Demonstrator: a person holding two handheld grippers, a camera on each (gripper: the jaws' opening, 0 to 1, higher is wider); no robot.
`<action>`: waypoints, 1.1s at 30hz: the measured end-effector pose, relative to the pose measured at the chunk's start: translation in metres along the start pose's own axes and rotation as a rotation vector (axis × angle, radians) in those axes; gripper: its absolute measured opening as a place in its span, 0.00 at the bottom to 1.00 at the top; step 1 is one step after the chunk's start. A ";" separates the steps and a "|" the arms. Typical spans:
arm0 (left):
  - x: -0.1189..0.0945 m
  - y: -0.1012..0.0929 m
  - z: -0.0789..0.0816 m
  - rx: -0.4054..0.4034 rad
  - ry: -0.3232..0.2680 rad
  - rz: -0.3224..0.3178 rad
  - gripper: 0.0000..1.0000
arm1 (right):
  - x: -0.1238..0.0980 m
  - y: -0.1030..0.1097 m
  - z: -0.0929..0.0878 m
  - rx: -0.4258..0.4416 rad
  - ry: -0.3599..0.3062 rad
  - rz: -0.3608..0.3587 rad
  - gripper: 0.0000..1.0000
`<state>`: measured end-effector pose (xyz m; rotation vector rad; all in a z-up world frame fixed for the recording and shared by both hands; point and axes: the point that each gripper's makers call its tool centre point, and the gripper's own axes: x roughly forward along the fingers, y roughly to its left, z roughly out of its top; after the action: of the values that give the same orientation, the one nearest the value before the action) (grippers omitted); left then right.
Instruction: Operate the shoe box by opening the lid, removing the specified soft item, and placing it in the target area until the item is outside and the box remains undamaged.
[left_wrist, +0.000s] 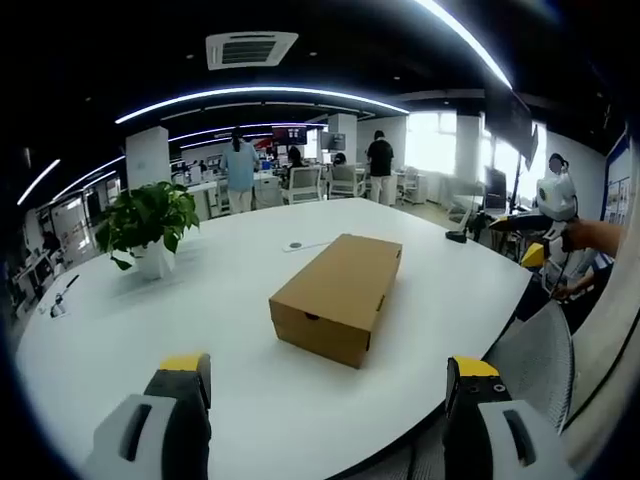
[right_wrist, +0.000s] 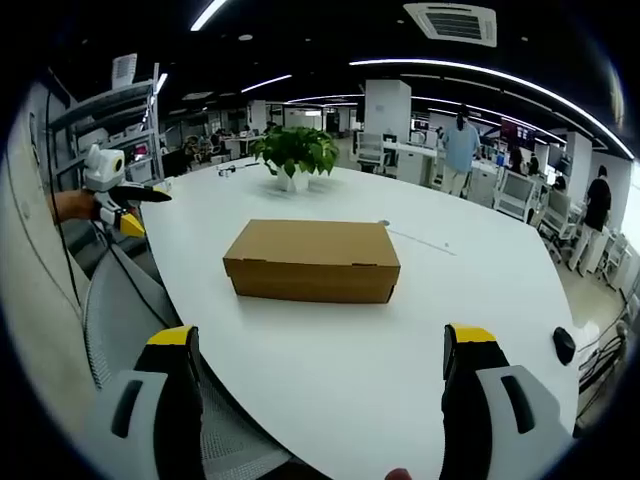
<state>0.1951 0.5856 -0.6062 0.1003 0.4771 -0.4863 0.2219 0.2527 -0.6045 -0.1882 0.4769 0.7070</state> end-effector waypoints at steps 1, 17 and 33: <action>0.000 0.000 -0.001 -0.001 0.001 0.002 1.00 | 0.000 0.000 0.000 -0.001 0.000 -0.001 0.96; 0.001 0.003 -0.004 0.010 0.003 0.013 1.00 | 0.001 0.002 0.003 -0.003 -0.002 -0.001 0.96; 0.002 0.002 -0.005 0.002 0.005 0.021 1.00 | 0.001 0.000 0.000 -0.008 0.012 0.000 0.96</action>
<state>0.1958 0.5879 -0.6117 0.1079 0.4800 -0.4659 0.2223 0.2534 -0.6055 -0.1994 0.4857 0.7085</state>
